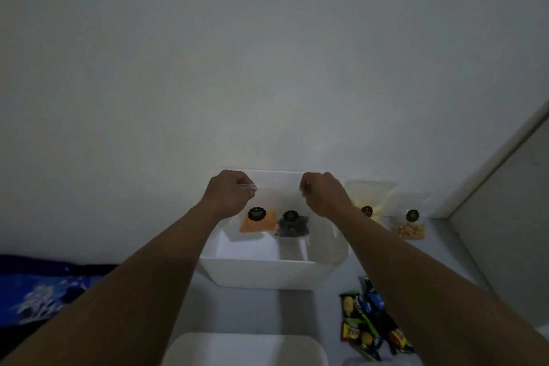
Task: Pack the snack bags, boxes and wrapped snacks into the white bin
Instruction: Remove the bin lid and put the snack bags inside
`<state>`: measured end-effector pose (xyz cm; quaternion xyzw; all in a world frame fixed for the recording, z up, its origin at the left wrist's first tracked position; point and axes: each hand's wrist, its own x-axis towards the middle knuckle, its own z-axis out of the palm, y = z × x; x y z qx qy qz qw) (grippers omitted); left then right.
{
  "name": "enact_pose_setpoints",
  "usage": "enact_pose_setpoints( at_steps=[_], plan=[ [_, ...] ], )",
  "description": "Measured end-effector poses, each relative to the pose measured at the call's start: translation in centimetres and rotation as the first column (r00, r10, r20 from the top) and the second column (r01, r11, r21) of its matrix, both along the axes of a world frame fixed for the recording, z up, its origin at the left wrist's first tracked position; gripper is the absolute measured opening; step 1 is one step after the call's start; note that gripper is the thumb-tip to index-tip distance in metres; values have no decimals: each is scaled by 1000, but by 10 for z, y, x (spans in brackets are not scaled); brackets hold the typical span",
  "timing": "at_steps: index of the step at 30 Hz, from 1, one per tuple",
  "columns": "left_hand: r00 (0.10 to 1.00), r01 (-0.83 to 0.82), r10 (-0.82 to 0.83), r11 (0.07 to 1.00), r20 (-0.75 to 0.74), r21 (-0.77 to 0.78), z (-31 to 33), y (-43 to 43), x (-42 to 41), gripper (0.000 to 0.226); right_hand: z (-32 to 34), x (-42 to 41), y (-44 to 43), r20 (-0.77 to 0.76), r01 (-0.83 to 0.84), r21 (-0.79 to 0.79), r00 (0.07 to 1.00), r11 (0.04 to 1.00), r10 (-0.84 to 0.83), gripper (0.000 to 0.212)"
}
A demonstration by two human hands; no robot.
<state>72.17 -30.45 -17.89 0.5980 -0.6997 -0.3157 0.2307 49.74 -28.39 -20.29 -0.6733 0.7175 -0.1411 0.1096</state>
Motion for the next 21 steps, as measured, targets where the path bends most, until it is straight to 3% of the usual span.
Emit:
enact_pose_setpoints(
  at_steps=[6,9,14,18,21],
  plan=[
    [999,40,-40,998,6,47,-20,-8,-6,6,-22,-7,-6,-225,-23,-39,974,999,14,24],
    [998,60,-60,996,-1,70,-25,-10,-20,6,-25,-18,-10,-261,-22,-75,965,997,2,26],
    [996,89,-92,989,13,117,-44,-14,-58,5,-25,-42,4,-20,93,-99,995,991,-96,45],
    [997,62,-66,992,29,108,-67,-18,-86,6,-26,-54,15,123,65,122,989,990,-80,55],
    [997,29,-34,998,70,62,-84,-19,-101,15,-25,-52,21,195,58,157,977,986,-89,69]
  ],
)
